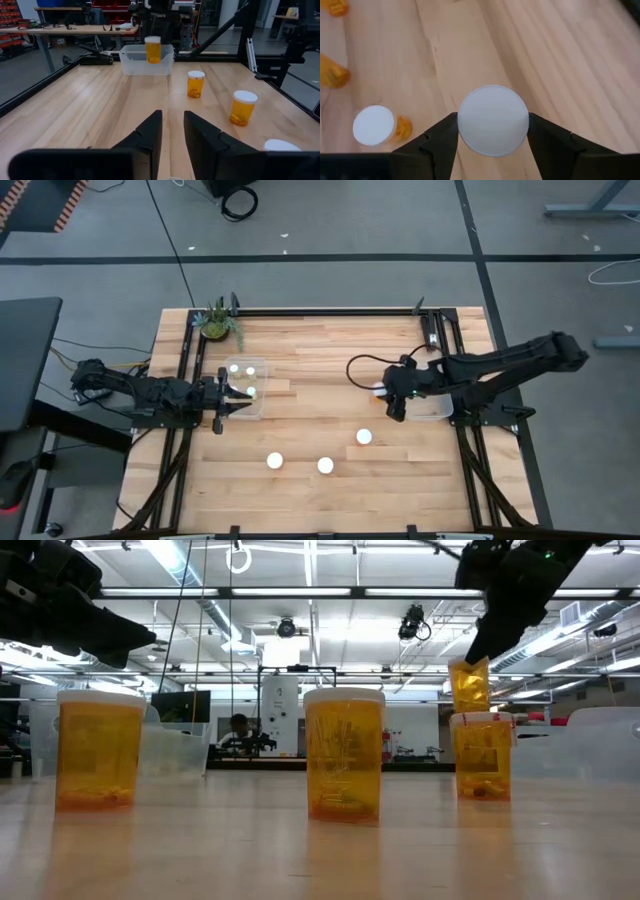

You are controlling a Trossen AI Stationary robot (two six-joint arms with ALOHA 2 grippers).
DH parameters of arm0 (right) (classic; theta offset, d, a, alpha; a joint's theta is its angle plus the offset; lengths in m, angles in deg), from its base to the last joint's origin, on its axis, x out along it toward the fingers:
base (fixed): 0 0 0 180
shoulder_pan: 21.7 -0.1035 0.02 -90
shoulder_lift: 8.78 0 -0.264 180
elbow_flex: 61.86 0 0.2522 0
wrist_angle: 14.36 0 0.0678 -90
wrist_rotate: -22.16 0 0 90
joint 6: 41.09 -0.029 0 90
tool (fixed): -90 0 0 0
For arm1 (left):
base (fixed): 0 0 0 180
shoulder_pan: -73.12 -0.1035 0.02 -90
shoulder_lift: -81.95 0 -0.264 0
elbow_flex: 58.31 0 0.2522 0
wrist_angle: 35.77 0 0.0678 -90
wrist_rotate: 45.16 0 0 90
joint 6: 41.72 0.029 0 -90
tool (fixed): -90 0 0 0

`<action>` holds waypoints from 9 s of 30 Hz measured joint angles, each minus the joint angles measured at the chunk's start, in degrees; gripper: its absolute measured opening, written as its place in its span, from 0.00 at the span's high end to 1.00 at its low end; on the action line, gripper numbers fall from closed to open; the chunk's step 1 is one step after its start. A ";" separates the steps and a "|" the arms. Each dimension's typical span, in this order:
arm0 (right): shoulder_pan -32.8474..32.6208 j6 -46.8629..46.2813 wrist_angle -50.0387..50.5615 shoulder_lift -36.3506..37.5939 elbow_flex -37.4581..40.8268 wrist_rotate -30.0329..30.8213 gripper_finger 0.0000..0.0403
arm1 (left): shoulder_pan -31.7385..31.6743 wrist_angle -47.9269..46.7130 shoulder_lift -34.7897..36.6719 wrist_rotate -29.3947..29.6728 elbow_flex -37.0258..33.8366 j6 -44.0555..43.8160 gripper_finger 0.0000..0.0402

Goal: Pick and place medicine bottles into bin by pill shape (circle, oval)
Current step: Put the big orange pill bottle into the right transparent bin

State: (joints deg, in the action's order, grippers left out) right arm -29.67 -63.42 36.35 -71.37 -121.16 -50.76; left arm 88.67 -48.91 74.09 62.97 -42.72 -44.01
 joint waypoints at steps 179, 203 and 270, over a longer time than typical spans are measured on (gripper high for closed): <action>-15.61 5.92 -33.47 -22.92 8.07 0.49 0.34 | 0.00 0.00 0.02 -0.02 0.02 0.01 0.79; -11.43 -20.59 7.70 -5.43 2.82 9.55 0.41 | 0.00 0.00 0.00 -0.02 0.02 0.01 0.79; -11.38 -45.65 20.49 1.34 10.75 13.49 0.34 | 0.02 0.01 0.01 -0.02 0.02 -0.01 0.79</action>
State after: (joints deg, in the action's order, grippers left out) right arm -41.06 -109.07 56.84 -70.03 -110.41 -37.27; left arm 88.69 -48.90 74.10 62.95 -42.70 -44.02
